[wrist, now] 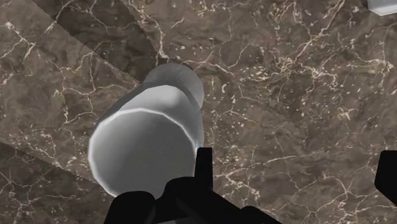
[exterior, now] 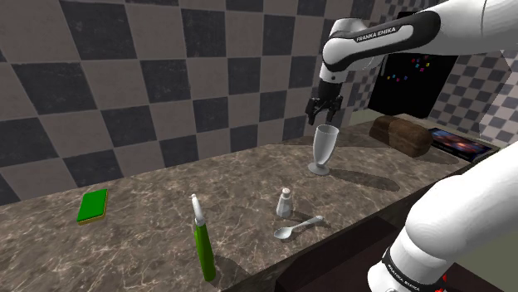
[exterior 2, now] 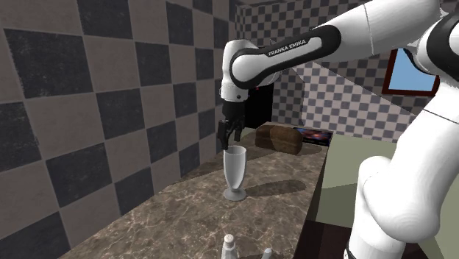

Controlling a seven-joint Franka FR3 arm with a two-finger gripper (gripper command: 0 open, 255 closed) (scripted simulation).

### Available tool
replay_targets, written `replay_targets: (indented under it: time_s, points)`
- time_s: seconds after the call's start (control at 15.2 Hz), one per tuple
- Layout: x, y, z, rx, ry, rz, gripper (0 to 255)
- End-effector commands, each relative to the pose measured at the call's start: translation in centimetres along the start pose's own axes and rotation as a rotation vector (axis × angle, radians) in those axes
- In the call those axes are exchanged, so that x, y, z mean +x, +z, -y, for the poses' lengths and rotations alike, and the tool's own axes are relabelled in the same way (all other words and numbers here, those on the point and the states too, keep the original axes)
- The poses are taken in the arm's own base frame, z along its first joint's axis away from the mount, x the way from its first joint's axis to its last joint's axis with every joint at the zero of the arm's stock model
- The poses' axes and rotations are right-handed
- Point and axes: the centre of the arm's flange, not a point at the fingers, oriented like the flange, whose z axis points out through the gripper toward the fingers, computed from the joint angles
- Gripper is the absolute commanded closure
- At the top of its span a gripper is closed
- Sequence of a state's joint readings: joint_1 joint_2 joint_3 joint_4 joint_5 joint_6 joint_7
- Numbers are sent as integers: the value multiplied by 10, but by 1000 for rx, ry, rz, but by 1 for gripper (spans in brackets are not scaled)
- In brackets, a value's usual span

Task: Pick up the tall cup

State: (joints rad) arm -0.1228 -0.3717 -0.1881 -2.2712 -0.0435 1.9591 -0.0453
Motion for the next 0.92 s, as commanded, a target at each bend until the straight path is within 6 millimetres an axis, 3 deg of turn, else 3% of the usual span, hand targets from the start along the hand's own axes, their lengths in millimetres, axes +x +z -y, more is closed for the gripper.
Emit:
replay_targets:
  time_s: [0.0, 0.33, 0.86]
  points:
    - [14, 17, -15, -10, 12, 14, 0]
    - [43, 54, -51, -31, 38, 45, 0]
    - [41, 94, -52, -31, 38, 45, 0]
